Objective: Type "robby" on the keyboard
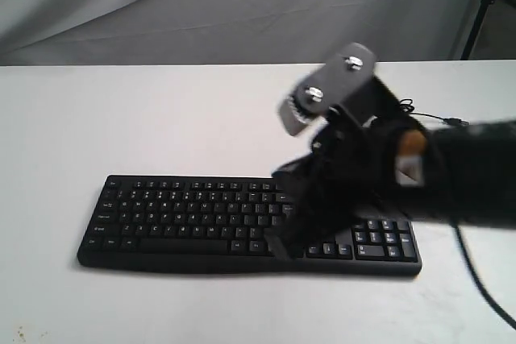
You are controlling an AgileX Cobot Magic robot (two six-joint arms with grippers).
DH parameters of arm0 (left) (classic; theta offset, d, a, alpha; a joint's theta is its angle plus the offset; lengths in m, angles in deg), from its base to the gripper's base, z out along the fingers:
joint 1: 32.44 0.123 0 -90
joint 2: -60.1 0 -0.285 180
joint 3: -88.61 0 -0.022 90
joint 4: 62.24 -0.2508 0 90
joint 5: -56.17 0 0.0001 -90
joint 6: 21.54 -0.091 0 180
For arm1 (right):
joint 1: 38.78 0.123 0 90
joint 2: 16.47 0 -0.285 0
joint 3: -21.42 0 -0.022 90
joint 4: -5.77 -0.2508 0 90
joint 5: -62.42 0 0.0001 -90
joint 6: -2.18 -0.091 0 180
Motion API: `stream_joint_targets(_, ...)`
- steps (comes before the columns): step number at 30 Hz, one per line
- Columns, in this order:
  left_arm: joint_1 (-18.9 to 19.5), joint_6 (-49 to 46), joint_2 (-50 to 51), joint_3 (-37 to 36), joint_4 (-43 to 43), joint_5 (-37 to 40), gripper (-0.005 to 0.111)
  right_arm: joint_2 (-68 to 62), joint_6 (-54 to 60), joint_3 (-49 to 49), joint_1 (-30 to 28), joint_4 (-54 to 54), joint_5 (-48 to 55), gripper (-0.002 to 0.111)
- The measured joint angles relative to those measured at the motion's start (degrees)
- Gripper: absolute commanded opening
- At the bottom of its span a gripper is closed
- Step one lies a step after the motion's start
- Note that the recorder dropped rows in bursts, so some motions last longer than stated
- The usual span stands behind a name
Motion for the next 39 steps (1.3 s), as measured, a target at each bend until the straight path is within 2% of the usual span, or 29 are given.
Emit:
stream_joint_targets(1, 0.0, 0.0, 0.0, 0.0, 0.0, 0.0, 0.000, 5.8, -0.8, -6.6, 0.0, 0.0, -3.5, 0.000)
stream_joint_targets(3, 0.0, 0.0, 0.0, 0.0, 0.0, 0.0, 0.000, 11.2, -1.2, -12.8, 0.0, 0.0, -6.6, 0.000)
stream_joint_targets(9, 0.0, 0.0, 0.0, 0.0, 0.0, 0.0, 0.000, 17.4, -1.3, -17.5, -0.3, 0.0, -8.2, 0.000)
stream_joint_targets(11, 0.0, 0.0, 0.0, 0.0, 0.0, 0.0, 0.000, 22.3, -1.4, -19.7, -2.8, 0.0, -8.3, 0.000)
stream_joint_targets(14, 0.0, 0.0, 0.0, 0.0, 0.0, 0.0, 0.000, 36.7, -1.9, -28.7, -13.1, 0.0, -11.4, 0.000)
stream_joint_targets(18, 0.0, 0.0, 0.0, 0.0, 0.0, 0.0, 0.000, 50.9, -1.9, -34.6, -22.7, 0.0, -13.8, 0.000)
stream_joint_targets(23, 0.0, 0.0, 0.0, 0.0, 0.0, 0.0, 0.000, 64.8, -1.9, -37.9, -35.2, 0.0, -9.5, 0.000)
stream_joint_targets(26, 0.0, 0.0, 0.0, 0.0, 0.0, 0.0, 0.000, 69.8, -1.9, -39.6, -39.8, 0.0, -6.3, 0.000)
stream_joint_targets(30, 0.0, 0.0, 0.0, 0.0, 0.0, 0.0, 0.000, 73.6, -1.9, -42.9, -42.6, 0.0, -4.7, 0.000)
stream_joint_targets(39, 0.0, 0.0, 0.0, 0.0, 0.0, 0.0, 0.000, 74.1, -1.9, -43.4, -42.8, 0.0, 0.7, 0.000)
